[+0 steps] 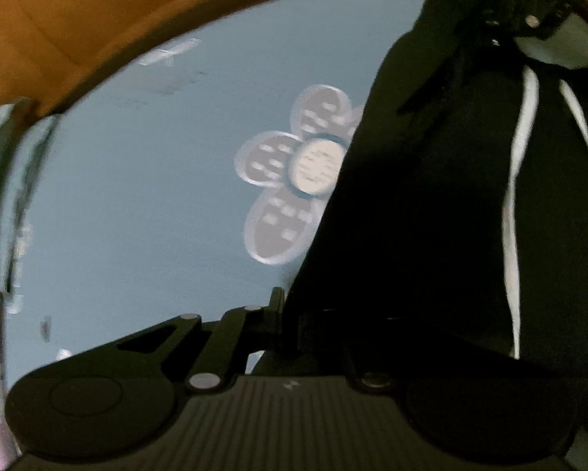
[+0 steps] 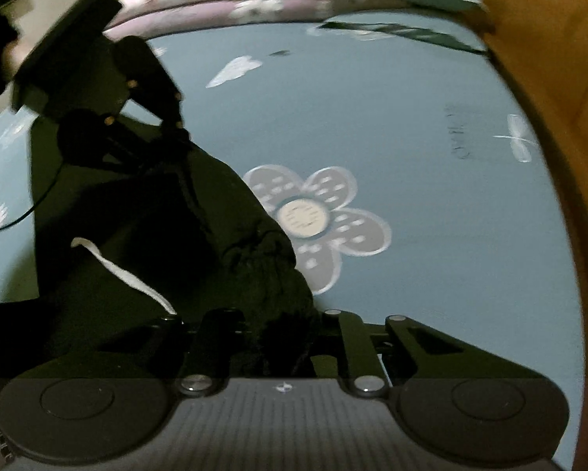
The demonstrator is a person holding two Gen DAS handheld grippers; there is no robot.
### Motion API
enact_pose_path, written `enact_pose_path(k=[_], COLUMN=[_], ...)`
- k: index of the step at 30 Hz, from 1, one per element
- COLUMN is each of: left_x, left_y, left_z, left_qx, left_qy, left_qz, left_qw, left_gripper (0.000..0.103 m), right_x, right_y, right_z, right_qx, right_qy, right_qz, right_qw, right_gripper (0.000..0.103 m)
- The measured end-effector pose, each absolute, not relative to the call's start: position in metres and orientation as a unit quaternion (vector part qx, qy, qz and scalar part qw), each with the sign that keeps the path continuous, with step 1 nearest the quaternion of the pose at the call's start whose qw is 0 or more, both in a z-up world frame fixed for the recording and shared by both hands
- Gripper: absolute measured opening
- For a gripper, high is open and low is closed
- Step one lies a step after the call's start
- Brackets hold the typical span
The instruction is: Fold clothes
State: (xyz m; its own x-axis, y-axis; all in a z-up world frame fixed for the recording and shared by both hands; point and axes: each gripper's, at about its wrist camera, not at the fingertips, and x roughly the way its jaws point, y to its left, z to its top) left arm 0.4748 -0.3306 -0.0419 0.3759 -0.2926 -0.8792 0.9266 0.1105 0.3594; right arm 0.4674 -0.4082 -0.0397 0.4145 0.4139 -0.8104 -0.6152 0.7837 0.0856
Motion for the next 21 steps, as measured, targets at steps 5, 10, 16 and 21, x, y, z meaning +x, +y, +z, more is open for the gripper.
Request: enact_pose_path(k=[5,10,16,21], left_x=[0.495,0.510,0.495,0.470], left_y=[-0.346,-0.357,-0.335,-0.295], left_z=[-0.047,-0.063,-0.051,-0.032], left_qx=[0.473,0.451,0.413,0.370], left_qy=[0.336,0.369,0.375,0.384], left_qz=[-0.425,-0.408,-0.395,-0.368], left_qw=[0.695,0.703,0.730,0.762], left_gripper=[0.004,0.016,0.038,0.047], right_x=[0.495,0.517,0.501,0.459], right_y=[-0.409,-0.419,-0.446,-0.472], right_z=[-0.044,-0.069,-0.070,-0.048], right_qx=[-0.120,-0.075,-0.010,0.008], right_qy=[0.441,0.465,0.472,0.471], right_qz=[0.266,0.236,0.197,0.167], right_qw=[0.848,0.850,0.859,0.866], right_gripper=[0.019,0.029,0.059,0.066])
